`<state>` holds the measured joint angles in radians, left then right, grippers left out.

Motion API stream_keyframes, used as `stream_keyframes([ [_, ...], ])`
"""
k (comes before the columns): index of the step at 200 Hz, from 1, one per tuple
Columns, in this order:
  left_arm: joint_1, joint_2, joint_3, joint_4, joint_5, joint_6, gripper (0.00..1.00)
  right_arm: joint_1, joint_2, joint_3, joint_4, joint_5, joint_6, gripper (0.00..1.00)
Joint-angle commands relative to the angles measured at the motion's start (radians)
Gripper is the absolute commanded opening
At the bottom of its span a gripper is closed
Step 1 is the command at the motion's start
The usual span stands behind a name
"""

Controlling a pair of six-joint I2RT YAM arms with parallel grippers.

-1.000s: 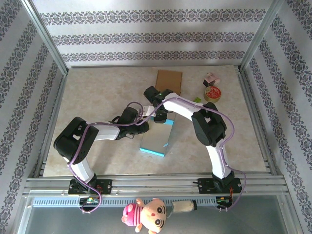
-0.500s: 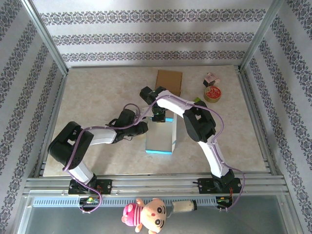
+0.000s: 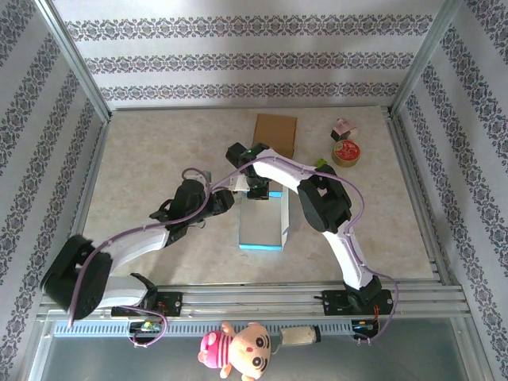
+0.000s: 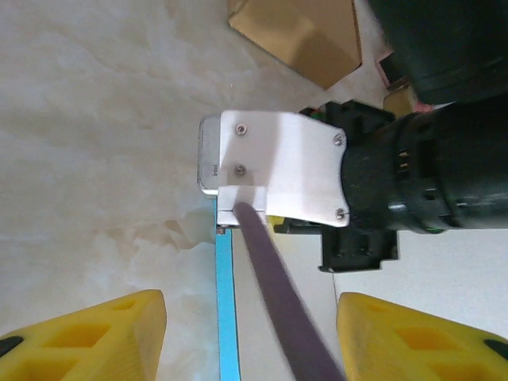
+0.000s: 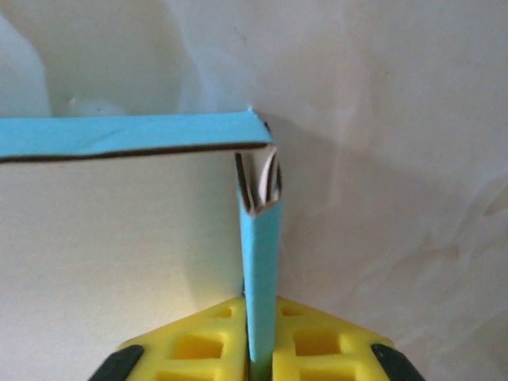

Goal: Fold the paper box

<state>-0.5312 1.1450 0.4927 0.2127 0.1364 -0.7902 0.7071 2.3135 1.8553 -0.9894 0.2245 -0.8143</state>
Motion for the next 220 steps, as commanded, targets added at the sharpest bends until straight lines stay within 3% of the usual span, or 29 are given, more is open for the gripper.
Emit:
stream_keyframes([
  [1, -0.015, -0.122, -0.042, -0.114, -0.091, -0.002, 0.59, 0.012, 0.074, -0.069, 0.028, 0.061, -0.050, 0.12],
  [31, -0.015, -0.249, -0.068, -0.179, -0.133, 0.011, 0.60, 0.011, 0.016, -0.100, 0.054, 0.058, -0.072, 0.13],
  [43, -0.015, -0.268, -0.065, -0.197, -0.138, 0.021, 0.60, 0.007, -0.008, -0.100, 0.063, 0.045, -0.068, 0.00],
  [85, -0.015, -0.264, -0.048, -0.210, -0.152, 0.062, 0.60, -0.001, -0.015, -0.092, 0.067, 0.008, -0.068, 0.00],
  [105, -0.015, -0.264, -0.044, -0.212, -0.153, 0.072, 0.60, 0.005, -0.009, -0.082, 0.045, -0.006, -0.062, 0.17],
  [124, -0.015, -0.264, -0.045, -0.213, -0.159, 0.079, 0.60, 0.005, -0.047, -0.085, 0.049, -0.032, -0.054, 0.24],
  [193, -0.015, -0.252, -0.048, -0.198, -0.172, 0.088, 0.60, -0.007, -0.139, -0.060, -0.002, -0.069, -0.042, 0.34],
  [220, -0.016, -0.245, -0.045, -0.193, -0.170, 0.089, 0.60, -0.019, -0.131, -0.043, -0.055, -0.097, -0.045, 0.32],
])
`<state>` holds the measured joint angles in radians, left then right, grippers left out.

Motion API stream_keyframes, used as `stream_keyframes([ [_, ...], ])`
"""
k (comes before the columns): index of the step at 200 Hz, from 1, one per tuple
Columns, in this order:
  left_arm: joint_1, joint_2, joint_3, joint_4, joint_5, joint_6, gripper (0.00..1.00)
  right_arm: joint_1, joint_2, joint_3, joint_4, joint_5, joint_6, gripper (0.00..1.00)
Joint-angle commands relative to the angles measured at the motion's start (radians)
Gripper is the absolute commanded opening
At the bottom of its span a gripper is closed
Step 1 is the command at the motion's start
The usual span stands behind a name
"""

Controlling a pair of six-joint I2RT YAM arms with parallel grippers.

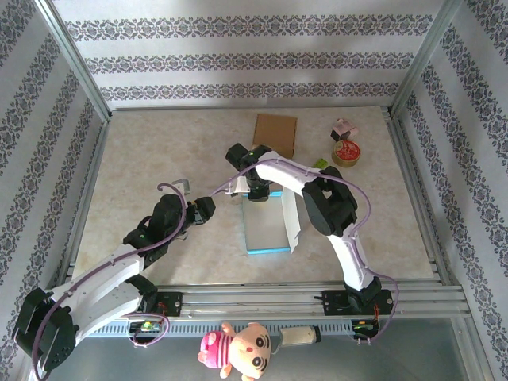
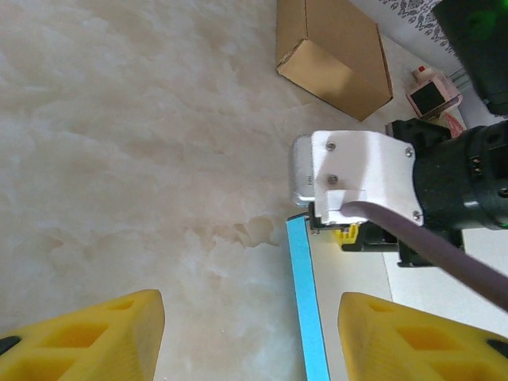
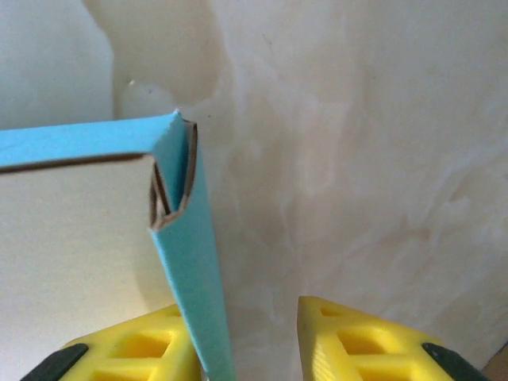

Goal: Fold the paper box

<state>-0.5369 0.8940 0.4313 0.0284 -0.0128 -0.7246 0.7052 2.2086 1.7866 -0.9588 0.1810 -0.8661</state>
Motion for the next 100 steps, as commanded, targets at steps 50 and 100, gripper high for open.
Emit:
stream_keyframes([
  [50, -0.009, 0.015, 0.014, -0.002, -0.021, 0.022, 0.60, -0.063, -0.006, 0.116, -0.274, -0.275, -0.018, 0.37],
  [100, -0.009, 0.017, 0.015, -0.001, -0.018, 0.022, 0.60, -0.056, 0.064, 0.168, -0.272, -0.051, -0.048, 0.40],
])
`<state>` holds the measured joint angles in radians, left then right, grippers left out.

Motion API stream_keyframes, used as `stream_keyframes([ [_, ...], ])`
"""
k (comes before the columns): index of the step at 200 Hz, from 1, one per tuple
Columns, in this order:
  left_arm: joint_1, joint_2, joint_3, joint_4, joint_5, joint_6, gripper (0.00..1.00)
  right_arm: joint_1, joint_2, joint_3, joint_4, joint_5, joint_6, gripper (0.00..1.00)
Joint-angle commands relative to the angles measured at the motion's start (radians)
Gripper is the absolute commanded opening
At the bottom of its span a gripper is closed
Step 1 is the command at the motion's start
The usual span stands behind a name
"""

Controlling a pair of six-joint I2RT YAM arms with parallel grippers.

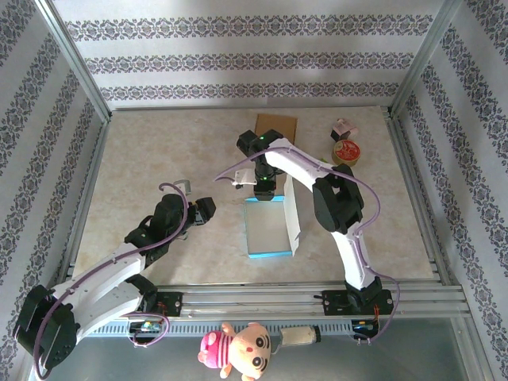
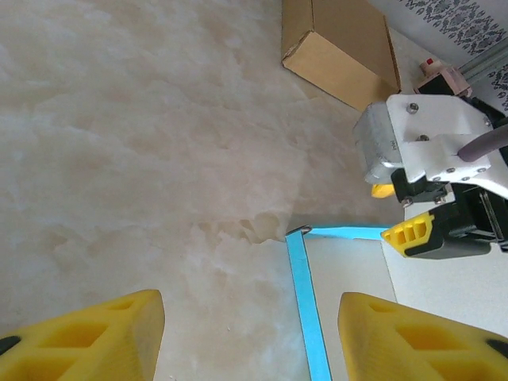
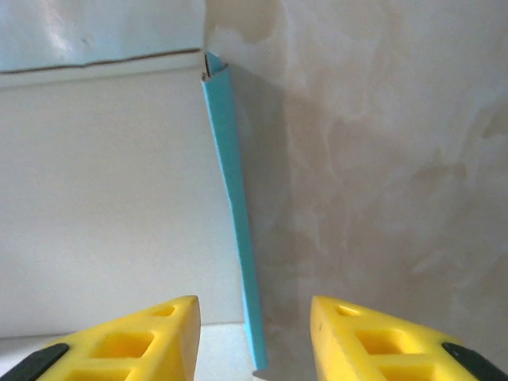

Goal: Fold the paper box

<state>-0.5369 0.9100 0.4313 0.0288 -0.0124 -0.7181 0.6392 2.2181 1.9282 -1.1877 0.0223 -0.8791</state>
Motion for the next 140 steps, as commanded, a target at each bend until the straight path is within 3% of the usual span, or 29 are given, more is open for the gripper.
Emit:
stream_keyframes([
  [1, -0.009, 0.001, 0.014, -0.001, -0.018, 0.015, 0.60, 0.010, 0.055, 0.026, -0.040, 0.110, -0.035, 0.40],
  [33, -0.009, -0.006, 0.006, -0.002, -0.024, 0.011, 0.60, 0.024, 0.088, 0.022, 0.002, 0.177, -0.044, 0.34],
  [95, -0.009, -0.019, 0.004, -0.012, -0.033, 0.018, 0.60, 0.044, 0.124, 0.003, 0.003, 0.106, -0.050, 0.29],
  [140, -0.009, -0.023, 0.006, -0.016, -0.035, 0.019, 0.60, 0.046, 0.036, 0.021, -0.026, 0.079, -0.039, 0.31],
])
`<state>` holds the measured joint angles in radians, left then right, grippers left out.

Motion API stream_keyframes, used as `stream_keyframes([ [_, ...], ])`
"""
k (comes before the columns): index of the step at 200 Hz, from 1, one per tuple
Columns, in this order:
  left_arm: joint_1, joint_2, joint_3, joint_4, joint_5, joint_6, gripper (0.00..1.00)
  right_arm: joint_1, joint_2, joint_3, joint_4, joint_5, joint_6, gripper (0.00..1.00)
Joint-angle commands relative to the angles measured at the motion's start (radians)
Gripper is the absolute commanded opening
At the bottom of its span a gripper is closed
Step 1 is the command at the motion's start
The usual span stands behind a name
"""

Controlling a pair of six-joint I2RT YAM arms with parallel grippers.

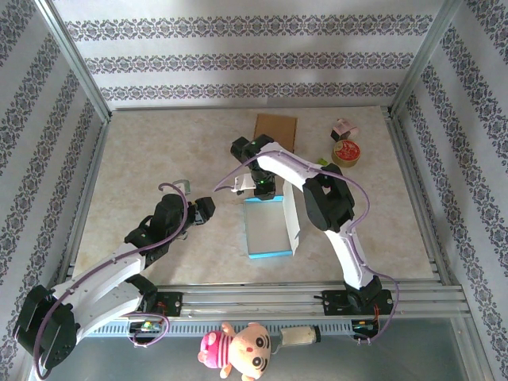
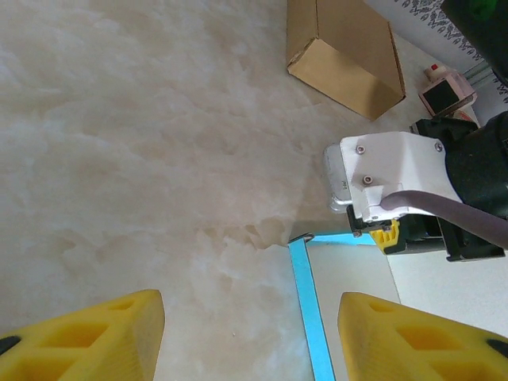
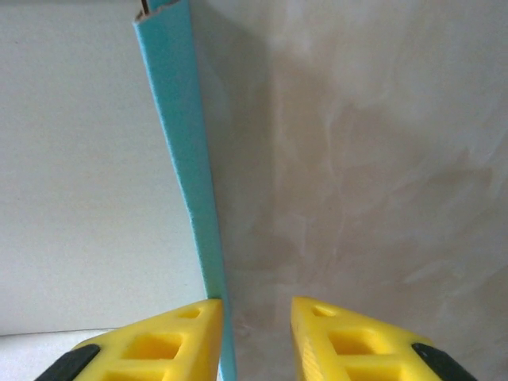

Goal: Fold the paper box

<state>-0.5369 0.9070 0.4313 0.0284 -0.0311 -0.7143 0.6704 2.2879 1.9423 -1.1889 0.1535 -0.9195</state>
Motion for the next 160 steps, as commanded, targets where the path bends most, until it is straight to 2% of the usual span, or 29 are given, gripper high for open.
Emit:
stream_keyframes([
  [1, -0.009, -0.020, 0.006, -0.015, -0.016, 0.015, 0.60, 0.015, -0.037, 0.006, -0.026, -0.055, 0.002, 0.31],
  [37, -0.009, -0.031, 0.001, -0.017, -0.015, 0.010, 0.59, 0.018, -0.097, -0.051, -0.038, -0.135, -0.001, 0.34],
  [97, -0.009, -0.122, -0.011, -0.076, -0.053, 0.019, 0.59, 0.014, -0.002, -0.077, 0.005, -0.145, 0.002, 0.30],
  [106, -0.009, -0.137, -0.013, -0.086, -0.062, 0.021, 0.59, 0.011, 0.011, -0.081, 0.030, -0.125, 0.001, 0.27],
  [123, -0.010, -0.151, -0.012, -0.098, -0.066, 0.024, 0.59, 0.001, 0.041, -0.069, 0.047, -0.083, -0.004, 0.14],
  [144, -0.009, -0.148, -0.012, -0.092, -0.067, 0.024, 0.59, -0.002, 0.048, -0.067, 0.069, -0.094, -0.002, 0.02],
  [160, -0.009, -0.139, -0.014, -0.082, -0.067, 0.024, 0.59, 0.001, 0.042, -0.078, 0.085, -0.090, -0.006, 0.00],
])
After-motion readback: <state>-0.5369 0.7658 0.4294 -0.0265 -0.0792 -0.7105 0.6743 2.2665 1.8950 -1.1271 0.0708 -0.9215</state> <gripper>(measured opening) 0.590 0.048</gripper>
